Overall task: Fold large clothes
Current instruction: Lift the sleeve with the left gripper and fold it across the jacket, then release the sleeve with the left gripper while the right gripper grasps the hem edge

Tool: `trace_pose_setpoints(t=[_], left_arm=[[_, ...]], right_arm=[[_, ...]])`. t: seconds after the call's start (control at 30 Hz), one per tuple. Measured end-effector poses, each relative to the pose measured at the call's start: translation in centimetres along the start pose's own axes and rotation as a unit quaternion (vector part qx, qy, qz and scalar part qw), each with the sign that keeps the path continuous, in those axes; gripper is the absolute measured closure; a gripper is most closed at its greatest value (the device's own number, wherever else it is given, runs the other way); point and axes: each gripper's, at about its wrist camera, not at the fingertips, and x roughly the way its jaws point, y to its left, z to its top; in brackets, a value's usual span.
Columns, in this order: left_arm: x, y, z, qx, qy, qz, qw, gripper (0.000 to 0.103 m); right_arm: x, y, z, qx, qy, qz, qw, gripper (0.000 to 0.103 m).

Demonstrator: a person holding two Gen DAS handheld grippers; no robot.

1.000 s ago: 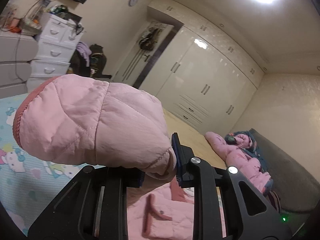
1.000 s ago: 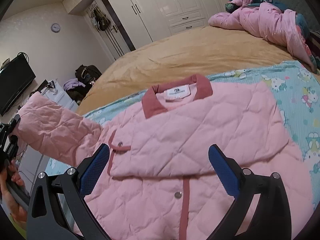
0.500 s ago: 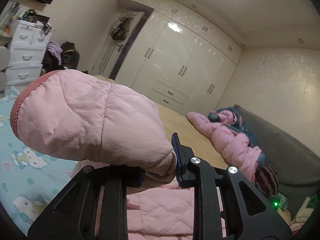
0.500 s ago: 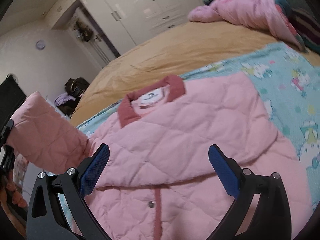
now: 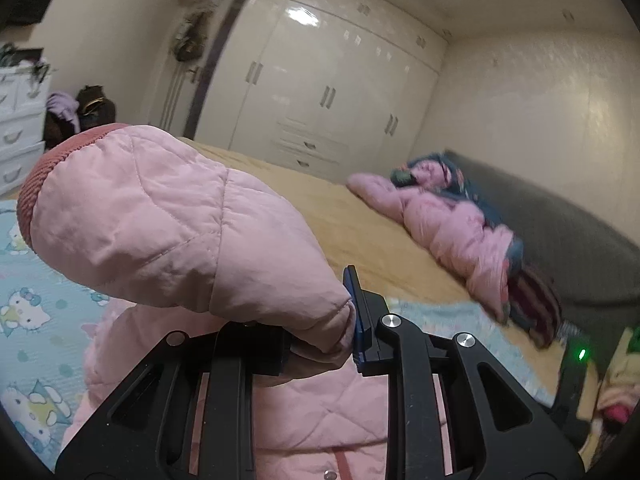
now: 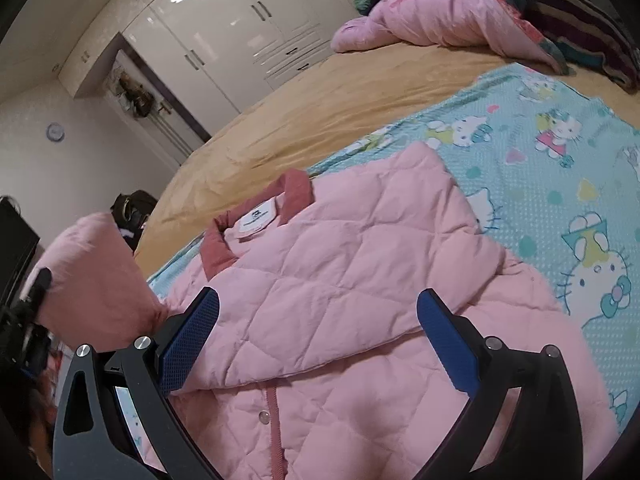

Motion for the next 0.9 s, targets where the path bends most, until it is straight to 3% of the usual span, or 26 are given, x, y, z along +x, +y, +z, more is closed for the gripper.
trace_pose_setpoints(t=[0.2, 0.47, 0.57, 0.7, 0.8, 0.9], left_arm=[[3.0, -2.1, -2.7, 0.043, 0.049, -0.020, 0.9977, 0.088], [6.6, -3.3, -6.5, 0.075, 0.132, -0.039, 0.9877, 0.086], [7.6, -4.0, -8.1, 0.104, 0.163, -0.040, 0.9804, 0.083], [9.1, -4.9, -10.6, 0.144, 0.223, -0.036, 0.9636, 0.081], [9.3, -5.8, -12.0, 0.181, 0.245, -0.038, 0.9517, 0.079], [9.3, -6.5, -12.9, 0.194, 0.270, -0.062, 0.9411, 0.065]], right_arm=[[-0.7, -2.0, 0.6, 0.026, -0.015, -0.013, 0.999, 0.004], [-1.4, -4.8, 1.1, 0.060, -0.019, -0.015, 0.998, 0.004], [-1.7, -5.7, 1.2, 0.072, -0.023, -0.019, 0.997, 0.004], [-1.7, -7.1, 1.3, 0.092, -0.020, -0.019, 0.995, 0.004], [-1.6, -7.9, 1.4, 0.105, -0.019, -0.018, 0.994, 0.004], [-1.3, -8.6, 1.3, 0.117, -0.013, -0.014, 0.993, 0.004]])
